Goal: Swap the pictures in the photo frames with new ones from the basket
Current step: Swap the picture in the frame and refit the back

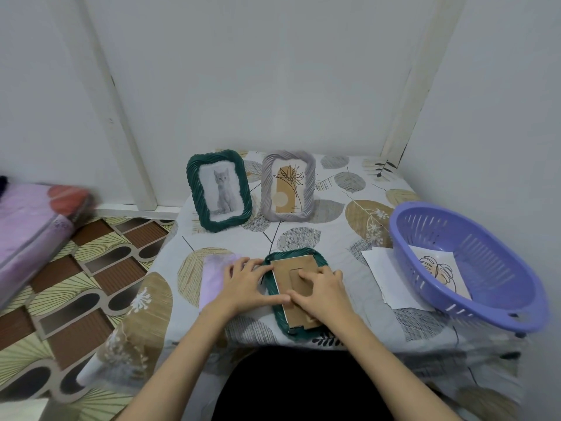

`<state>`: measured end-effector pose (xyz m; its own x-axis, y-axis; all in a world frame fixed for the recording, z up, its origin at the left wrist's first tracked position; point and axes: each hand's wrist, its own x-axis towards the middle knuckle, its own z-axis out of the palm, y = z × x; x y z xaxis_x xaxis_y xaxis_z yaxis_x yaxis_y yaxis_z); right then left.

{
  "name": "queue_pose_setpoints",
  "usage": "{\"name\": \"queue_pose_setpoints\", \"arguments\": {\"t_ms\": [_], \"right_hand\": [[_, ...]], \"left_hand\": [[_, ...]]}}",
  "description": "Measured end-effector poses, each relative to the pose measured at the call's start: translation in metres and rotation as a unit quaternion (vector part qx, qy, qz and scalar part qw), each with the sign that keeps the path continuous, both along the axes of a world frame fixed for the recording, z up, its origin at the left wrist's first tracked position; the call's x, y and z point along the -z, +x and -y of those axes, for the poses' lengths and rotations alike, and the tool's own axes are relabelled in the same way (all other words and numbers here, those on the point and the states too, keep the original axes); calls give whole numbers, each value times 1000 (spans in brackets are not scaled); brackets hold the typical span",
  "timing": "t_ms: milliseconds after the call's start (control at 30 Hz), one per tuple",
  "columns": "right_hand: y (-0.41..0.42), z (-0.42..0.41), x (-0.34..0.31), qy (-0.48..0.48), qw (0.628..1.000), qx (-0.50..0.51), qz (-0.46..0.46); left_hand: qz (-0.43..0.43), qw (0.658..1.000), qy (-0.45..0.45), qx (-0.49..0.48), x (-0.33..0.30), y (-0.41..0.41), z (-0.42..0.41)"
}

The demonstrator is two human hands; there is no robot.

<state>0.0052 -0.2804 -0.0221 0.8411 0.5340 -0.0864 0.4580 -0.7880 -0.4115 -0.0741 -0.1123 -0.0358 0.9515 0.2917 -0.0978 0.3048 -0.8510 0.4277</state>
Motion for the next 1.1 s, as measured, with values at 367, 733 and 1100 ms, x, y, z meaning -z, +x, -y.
{"name": "queue_pose_setpoints", "arguments": {"t_ms": [367, 733, 1100], "right_hand": [[40, 47, -37, 35, 988, -87, -123], [40, 63, -23, 38, 983, -131, -120], [39, 88, -13, -47, 982, -181, -7]], "left_hand": [[-22, 999, 34, -9, -2, 4, 11], [19, 1000, 12, 1, 1, 12, 32], [4, 1000, -9, 14, 11, 7, 46]]}}
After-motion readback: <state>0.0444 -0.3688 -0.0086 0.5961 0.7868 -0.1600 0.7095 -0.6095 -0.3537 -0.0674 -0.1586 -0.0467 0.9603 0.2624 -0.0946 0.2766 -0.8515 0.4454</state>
